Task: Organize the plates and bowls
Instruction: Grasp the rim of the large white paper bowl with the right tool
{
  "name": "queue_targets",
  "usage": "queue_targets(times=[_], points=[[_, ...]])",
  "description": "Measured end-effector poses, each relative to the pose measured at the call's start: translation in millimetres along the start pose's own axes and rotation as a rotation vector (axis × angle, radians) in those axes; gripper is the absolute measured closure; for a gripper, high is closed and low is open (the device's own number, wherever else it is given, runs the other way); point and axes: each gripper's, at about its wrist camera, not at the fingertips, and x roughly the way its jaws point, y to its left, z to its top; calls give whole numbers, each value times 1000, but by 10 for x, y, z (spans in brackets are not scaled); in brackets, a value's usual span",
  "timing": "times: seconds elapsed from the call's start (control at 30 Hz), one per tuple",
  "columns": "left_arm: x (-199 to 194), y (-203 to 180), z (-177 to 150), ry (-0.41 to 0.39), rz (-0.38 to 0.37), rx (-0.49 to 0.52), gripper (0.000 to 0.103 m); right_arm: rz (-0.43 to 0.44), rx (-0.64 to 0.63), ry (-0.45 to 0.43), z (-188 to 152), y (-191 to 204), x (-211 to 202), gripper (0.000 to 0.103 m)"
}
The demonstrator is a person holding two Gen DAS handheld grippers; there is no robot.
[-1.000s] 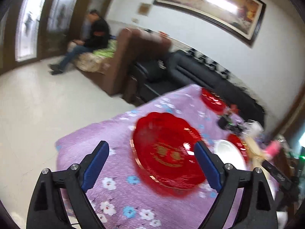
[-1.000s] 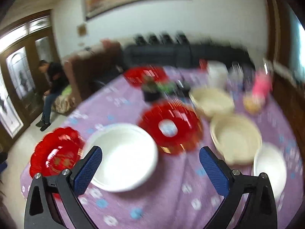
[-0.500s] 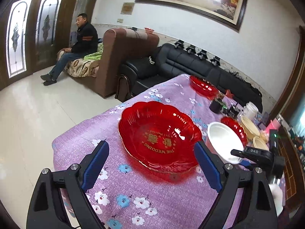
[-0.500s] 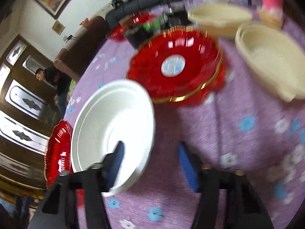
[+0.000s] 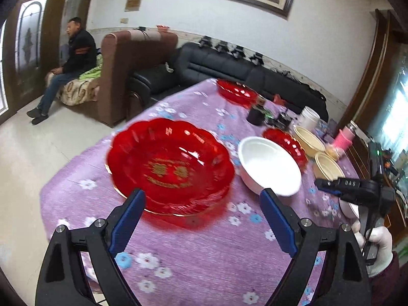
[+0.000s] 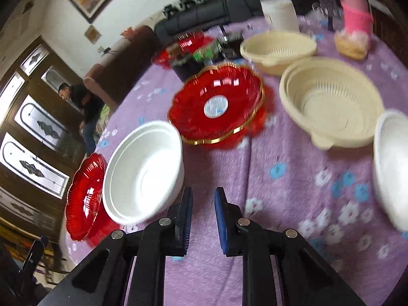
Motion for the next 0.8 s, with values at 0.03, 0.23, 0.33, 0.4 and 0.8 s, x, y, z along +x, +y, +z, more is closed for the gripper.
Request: queue_targets(times=[0.03,0.23,0.33,0.4,0.8], points=[[23,-26,-14,10,-5,0,12,-12,-6,-2,3,15,3,60],[-20,-106,-50,19,6,15,12,78,53,6,70,138,287,27],[-38,-87,-55,26,19,8,12,66,68,67,73,218,577,70],[-47,-75,-59,31,19,5,12,73,86,103,38,223,703,87],[122,-148,-25,94,-42,21,12,4,18,130,-186,-129,49,94]])
